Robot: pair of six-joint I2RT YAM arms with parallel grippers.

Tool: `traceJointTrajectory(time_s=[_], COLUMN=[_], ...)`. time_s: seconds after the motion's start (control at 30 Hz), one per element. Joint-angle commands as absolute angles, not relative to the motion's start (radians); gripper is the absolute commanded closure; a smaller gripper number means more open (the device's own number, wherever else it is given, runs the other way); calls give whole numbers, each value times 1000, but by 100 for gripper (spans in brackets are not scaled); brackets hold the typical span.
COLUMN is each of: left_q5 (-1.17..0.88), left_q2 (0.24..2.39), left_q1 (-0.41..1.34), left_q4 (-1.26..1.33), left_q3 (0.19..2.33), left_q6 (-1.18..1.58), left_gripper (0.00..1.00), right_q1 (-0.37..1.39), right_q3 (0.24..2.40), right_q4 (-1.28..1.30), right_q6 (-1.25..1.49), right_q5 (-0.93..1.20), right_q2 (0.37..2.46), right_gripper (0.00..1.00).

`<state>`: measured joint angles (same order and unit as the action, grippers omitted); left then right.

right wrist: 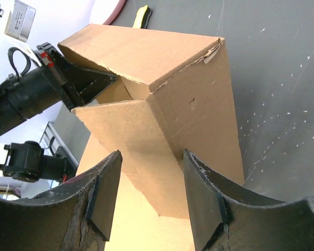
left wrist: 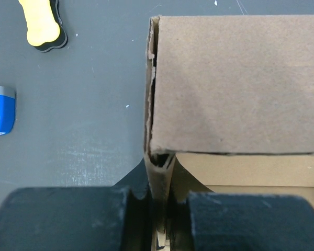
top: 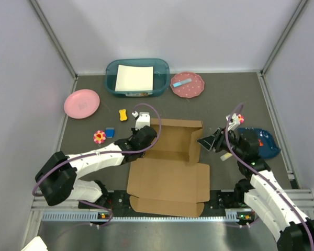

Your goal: Fold the paper box

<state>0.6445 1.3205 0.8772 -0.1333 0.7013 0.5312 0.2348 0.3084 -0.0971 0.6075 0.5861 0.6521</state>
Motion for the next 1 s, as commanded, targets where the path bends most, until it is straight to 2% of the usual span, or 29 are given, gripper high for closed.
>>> traceJointTrajectory(time_s=[0.0,0.13,0.43,0.7,0.97], left_q5=[607,607,591,581,578], left_q2=[1347,1333,1324,1315,1295], left_q1=[884,882,884,884,882], left_q4=[-179,-172,-156,-141,-132], left_q3=[695,686,684,689,687], left_q6=[515,515,503,480,463], left_gripper=[100,100,100,100,100], right_q1=[250,250,311,492,546], right_q3=[353,376,425,492,526], right_q4=[-161,-78,69,66,51], right_q6=[620,568,471,407,374], right_q5=[624,591,350,91,-49], right_q2=[641,666,730,828,911], right_gripper=[49,49,48,46,47])
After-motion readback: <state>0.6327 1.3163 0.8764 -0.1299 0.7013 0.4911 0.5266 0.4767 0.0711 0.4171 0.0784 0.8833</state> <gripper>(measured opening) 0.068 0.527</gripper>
